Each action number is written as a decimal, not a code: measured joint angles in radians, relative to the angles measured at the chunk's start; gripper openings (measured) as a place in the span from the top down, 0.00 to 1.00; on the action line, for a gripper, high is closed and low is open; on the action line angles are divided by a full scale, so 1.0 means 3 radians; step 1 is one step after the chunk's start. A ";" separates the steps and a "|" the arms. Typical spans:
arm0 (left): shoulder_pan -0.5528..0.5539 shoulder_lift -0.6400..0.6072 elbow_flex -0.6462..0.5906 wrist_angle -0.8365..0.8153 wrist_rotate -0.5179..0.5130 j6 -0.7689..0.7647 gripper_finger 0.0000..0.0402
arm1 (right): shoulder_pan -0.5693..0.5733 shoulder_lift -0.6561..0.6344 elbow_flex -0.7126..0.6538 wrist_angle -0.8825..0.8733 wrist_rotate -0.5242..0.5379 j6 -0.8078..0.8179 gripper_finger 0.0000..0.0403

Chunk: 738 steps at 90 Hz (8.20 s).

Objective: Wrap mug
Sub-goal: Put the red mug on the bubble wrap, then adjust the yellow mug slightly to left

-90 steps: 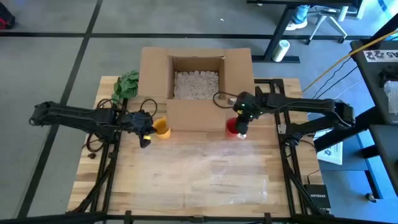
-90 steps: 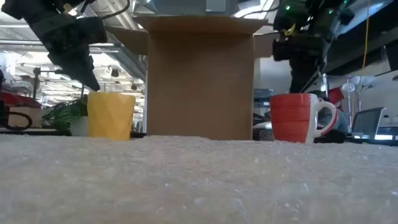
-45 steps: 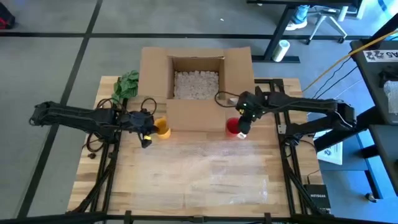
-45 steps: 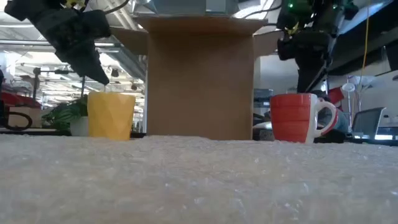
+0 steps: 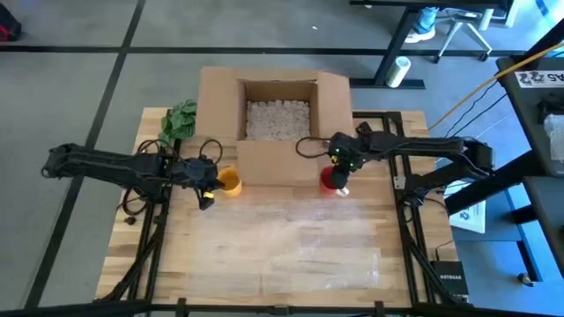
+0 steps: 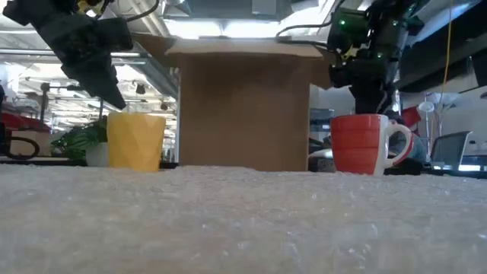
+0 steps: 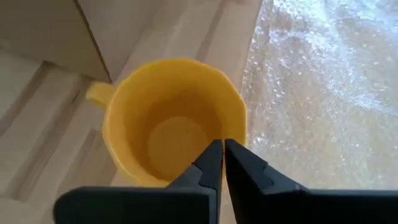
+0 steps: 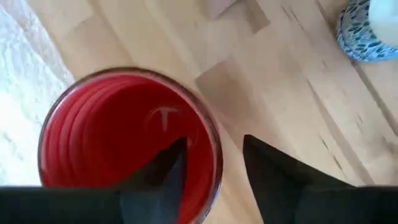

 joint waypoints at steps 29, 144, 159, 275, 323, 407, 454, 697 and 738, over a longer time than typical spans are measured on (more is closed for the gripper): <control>0.0000 0.0000 0.0000 0.0003 0.0000 -0.0020 1.00 | 0.0003 -0.0005 -0.0003 0.0020 -0.0033 -0.0006 0.98; 0.0001 -0.0001 0.0003 0.0031 -0.0001 -0.0031 1.00 | 0.1753 -0.0144 0.0445 0.0608 0.0175 0.0792 1.00; 0.0000 0.0000 0.0003 0.0031 -0.0001 -0.0043 1.00 | 0.1883 0.0221 0.0908 0.0388 0.0284 0.0625 1.00; 0.0298 0.0090 0.0004 0.0710 -0.0300 0.0613 1.00 | 0.1944 0.1181 0.1620 0.0768 -0.0100 0.0166 1.00; 0.0311 0.0364 0.0004 0.0786 -0.0292 0.0638 1.00 | 0.1942 0.1797 0.2417 0.0192 -0.0054 -0.0273 1.00; 0.0263 0.0361 0.0004 0.0459 -0.0292 0.0597 1.00 | 0.1912 0.2246 0.2521 -0.0046 0.0145 -0.0378 1.00; 0.0263 0.0361 0.0004 0.0447 -0.0292 0.0598 1.00 | 0.1912 0.2256 0.2669 0.0240 0.0054 -0.0526 0.66; 0.1786 0.0856 0.0562 -0.0950 -0.0776 0.0118 0.99 | 0.1974 0.2137 0.3231 -0.0542 0.0689 -0.0513 0.62; 0.1825 0.0699 0.0645 -0.1109 -0.0778 0.0060 0.76 | 0.1989 0.2127 0.3231 -0.0614 0.0698 -0.0440 0.62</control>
